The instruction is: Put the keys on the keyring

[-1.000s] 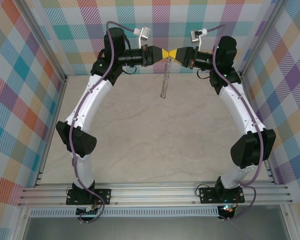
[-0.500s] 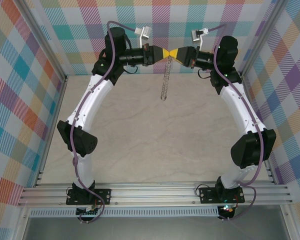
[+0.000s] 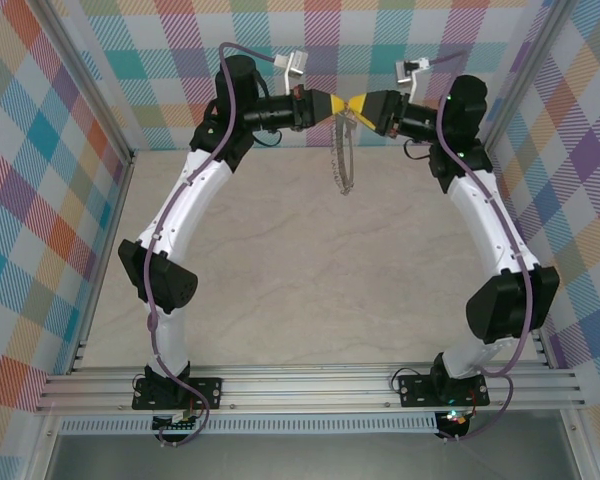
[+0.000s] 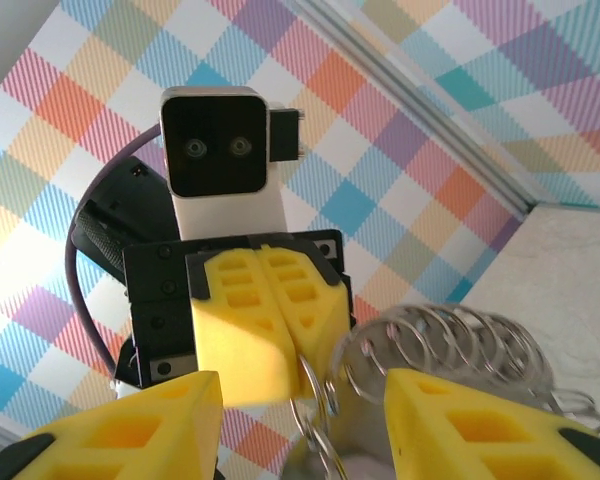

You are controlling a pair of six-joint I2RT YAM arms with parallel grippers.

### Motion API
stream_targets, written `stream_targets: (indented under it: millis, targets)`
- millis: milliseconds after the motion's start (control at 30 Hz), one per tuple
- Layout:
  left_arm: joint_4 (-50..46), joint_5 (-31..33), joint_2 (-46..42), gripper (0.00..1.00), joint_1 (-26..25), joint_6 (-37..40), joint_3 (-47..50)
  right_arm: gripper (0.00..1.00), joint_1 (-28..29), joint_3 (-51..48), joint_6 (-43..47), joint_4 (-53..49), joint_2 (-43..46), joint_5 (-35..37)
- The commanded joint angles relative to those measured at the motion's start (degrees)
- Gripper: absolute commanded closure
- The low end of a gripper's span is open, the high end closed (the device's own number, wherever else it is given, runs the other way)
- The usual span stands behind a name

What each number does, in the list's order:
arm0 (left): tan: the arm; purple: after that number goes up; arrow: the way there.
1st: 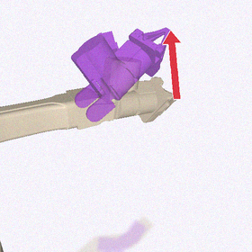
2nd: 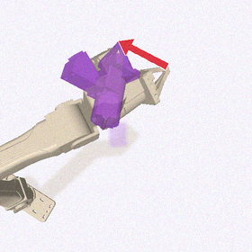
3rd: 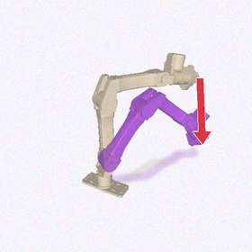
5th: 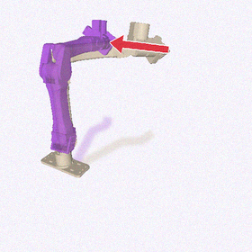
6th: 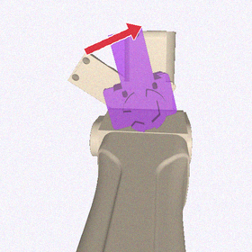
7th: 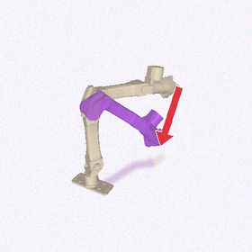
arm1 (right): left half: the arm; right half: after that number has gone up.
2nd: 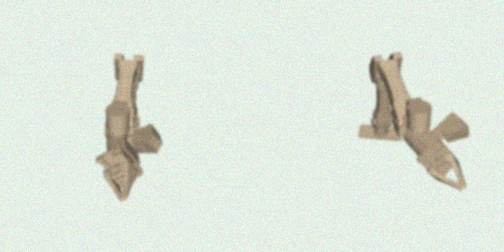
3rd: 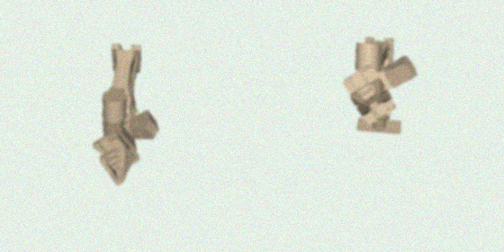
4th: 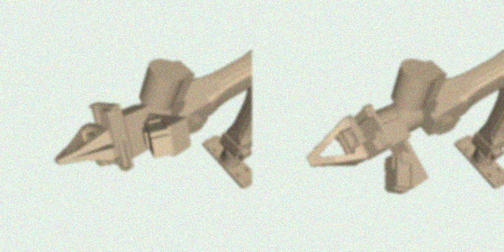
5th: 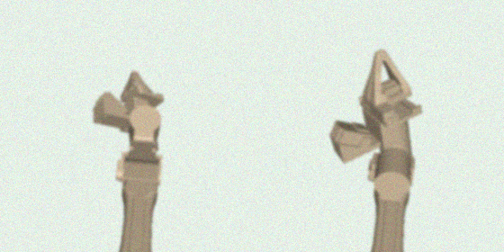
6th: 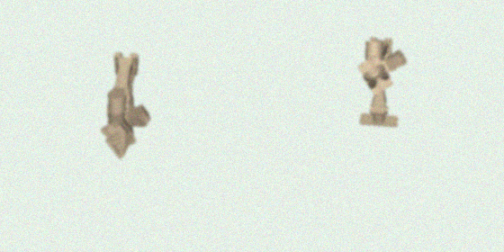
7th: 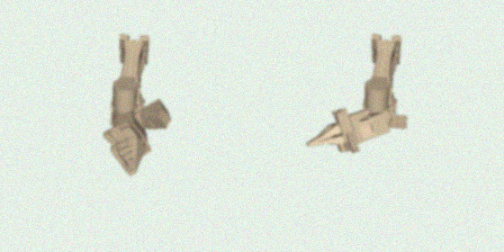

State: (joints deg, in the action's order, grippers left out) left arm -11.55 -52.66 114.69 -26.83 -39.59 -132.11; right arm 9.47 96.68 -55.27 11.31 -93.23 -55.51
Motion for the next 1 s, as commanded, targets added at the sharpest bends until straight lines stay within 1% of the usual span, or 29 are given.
stream_targets:
  millis: [0, 133, 233, 367, 500, 667, 800, 967]
  targets:
    - [6.80, -0.01, -0.27, 1.00, -0.33, -2.93, -1.99, 0.53, -2.15, -2.85, 0.05, 3.35, 4.28, 1.76]
    - [8.80, -0.84, -0.46, 1.00, -0.33, -3.93, -2.07, 0.52, -2.63, -5.77, 0.94, 2.67, 5.91, 3.45]
    - [9.53, -0.69, -0.33, 1.00, -0.32, -4.61, -2.47, 0.49, -2.42, -6.61, 1.83, 1.60, 6.45, 3.78]
    - [11.16, -0.35, -0.04, 1.00, -0.33, -6.16, -3.09, 0.43, -1.05, -6.68, 7.39, -4.66, 8.26, 5.72]
    - [11.82, -0.24, 0.33, 1.00, -0.32, -7.03, -3.92, 0.38, 0.10, -8.71, 12.96, -10.52, 11.23, 9.34]
    - [11.98, -0.02, 0.65, 1.00, -0.32, -7.56, -4.89, 0.35, 1.67, -10.72, 17.61, -14.94, 13.81, 14.05]
    - [12.16, 0.18, 0.79, 1.00, -0.32, -7.89, -5.15, 0.34, 3.55, -10.17, 19.20, -15.42, 13.83, 16.49]
    - [12.51, 0.19, 0.97, 1.00, -0.39, -8.37, -5.14, 0.32, 6.02, -6.70, 21.65, -17.49, 12.13, 20.26]
